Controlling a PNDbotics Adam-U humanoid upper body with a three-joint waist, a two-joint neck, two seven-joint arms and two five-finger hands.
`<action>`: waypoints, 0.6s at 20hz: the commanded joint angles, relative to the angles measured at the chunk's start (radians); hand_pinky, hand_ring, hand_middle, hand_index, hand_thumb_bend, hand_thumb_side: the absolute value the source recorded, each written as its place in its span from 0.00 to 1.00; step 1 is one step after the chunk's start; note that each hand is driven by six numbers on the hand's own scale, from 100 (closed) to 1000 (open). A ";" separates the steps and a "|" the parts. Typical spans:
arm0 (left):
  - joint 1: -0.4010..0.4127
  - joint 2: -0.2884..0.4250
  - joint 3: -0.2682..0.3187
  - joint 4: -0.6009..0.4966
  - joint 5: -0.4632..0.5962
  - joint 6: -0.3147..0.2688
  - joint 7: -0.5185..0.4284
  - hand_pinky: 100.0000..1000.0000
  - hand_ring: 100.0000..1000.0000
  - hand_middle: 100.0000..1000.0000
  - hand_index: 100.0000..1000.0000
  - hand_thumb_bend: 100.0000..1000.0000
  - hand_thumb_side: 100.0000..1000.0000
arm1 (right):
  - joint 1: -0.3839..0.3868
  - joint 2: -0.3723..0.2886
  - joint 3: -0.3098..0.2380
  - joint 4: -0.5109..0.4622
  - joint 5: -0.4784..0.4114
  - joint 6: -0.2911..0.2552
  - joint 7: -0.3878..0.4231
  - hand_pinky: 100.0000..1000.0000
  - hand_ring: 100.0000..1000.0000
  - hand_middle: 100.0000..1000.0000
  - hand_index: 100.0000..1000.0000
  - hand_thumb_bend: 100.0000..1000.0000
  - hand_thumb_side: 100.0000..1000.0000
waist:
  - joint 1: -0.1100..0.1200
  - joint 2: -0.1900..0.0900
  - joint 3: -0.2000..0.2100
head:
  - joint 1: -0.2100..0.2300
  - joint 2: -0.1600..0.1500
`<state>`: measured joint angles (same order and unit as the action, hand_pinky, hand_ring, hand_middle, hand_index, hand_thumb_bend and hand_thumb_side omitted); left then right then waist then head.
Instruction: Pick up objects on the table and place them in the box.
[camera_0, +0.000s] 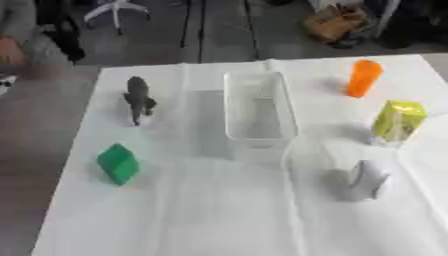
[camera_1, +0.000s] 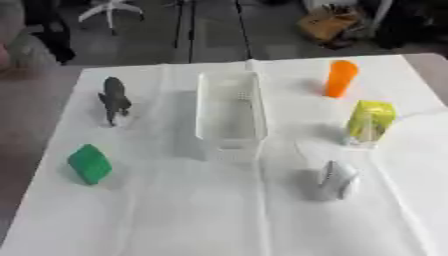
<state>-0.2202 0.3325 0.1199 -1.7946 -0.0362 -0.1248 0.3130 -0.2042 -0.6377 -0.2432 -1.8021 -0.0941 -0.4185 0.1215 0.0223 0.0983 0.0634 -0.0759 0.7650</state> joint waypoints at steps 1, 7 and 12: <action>-0.009 0.013 0.002 -0.016 -0.003 0.000 -0.006 0.57 0.63 0.58 0.71 0.27 1.00 | -0.017 -0.045 0.003 0.009 0.020 -0.014 0.018 0.74 0.75 0.75 0.87 0.00 0.60 | -0.002 -0.013 0.002 | -0.004 0.005; -0.010 0.014 0.001 -0.016 -0.003 0.001 -0.009 0.57 0.63 0.58 0.71 0.27 1.00 | -0.018 -0.054 0.021 0.025 0.059 -0.042 0.059 0.75 0.76 0.77 0.87 0.00 0.59 | -0.003 -0.012 0.003 | -0.007 0.005; -0.010 0.014 0.000 -0.016 -0.003 0.001 -0.012 0.57 0.63 0.58 0.71 0.27 1.00 | -0.014 -0.050 0.027 0.019 0.101 -0.065 0.096 0.76 0.77 0.78 0.87 0.00 0.57 | -0.004 -0.013 0.003 | -0.083 0.005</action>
<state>-0.2202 0.3325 0.1192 -1.7946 -0.0362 -0.1230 0.3047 -0.2104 -0.6489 -0.2133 -1.7744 -0.0100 -0.4777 0.2071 0.0205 0.0983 0.0655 -0.1354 0.7650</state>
